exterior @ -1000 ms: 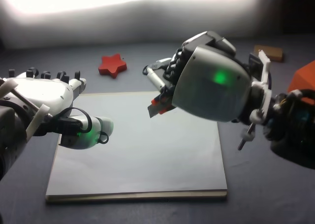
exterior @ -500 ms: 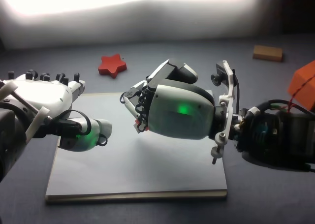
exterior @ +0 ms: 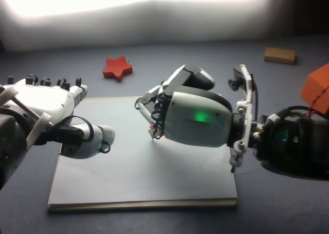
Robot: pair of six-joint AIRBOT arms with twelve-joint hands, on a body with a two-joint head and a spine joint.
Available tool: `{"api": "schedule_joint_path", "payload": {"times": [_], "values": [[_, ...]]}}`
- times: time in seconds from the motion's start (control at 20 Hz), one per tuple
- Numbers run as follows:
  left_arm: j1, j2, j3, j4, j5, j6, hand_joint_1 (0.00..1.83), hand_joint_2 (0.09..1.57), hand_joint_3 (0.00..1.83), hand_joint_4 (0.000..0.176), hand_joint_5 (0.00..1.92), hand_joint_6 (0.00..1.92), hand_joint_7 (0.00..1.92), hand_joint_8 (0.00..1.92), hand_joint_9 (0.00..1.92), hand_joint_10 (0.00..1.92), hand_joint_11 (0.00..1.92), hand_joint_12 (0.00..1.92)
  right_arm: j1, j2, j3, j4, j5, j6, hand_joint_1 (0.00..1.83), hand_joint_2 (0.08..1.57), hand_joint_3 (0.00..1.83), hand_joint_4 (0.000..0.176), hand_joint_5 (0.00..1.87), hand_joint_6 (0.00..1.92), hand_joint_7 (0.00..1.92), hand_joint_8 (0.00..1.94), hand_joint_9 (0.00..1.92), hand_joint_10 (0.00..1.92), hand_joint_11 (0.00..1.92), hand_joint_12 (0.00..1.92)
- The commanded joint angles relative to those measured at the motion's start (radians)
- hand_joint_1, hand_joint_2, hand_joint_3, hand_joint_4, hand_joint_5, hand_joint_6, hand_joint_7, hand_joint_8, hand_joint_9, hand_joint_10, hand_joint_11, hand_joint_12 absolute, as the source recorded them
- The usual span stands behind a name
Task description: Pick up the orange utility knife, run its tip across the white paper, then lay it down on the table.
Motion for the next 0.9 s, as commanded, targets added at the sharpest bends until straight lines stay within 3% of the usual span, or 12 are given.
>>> {"api": "schedule_joint_path", "payload": {"times": [0.0,0.6,0.85], "values": [[-0.006,0.005,0.003,0.075,-0.030,-0.001,0.04,1.27,0.00,0.038,0.07,0.01,0.17,0.01,0.20,0.01,0.00,0.85,-0.001,0.009,-0.001,0.023,0.115,-0.028,1.56,1.39,0.00,0.176,1.47,1.92,1.69,1.94,1.88,1.92,1.92,1.92],[-0.007,0.005,0.003,0.075,-0.030,-0.001,0.02,1.27,0.00,0.037,0.04,0.01,0.15,0.00,0.16,0.00,0.00,0.72,-0.011,0.074,-0.001,0.023,0.166,-0.040,1.58,1.38,0.00,0.176,1.51,1.92,1.71,1.94,1.89,1.92,1.92,1.92],[-0.007,0.005,0.003,0.075,-0.030,-0.001,0.03,1.27,0.00,0.040,0.05,0.00,0.16,0.00,0.19,0.01,0.00,0.85,-0.011,0.081,-0.001,0.023,0.167,-0.042,1.58,1.40,0.00,0.176,1.47,1.92,1.70,1.94,1.89,1.92,1.92,1.92]]}}
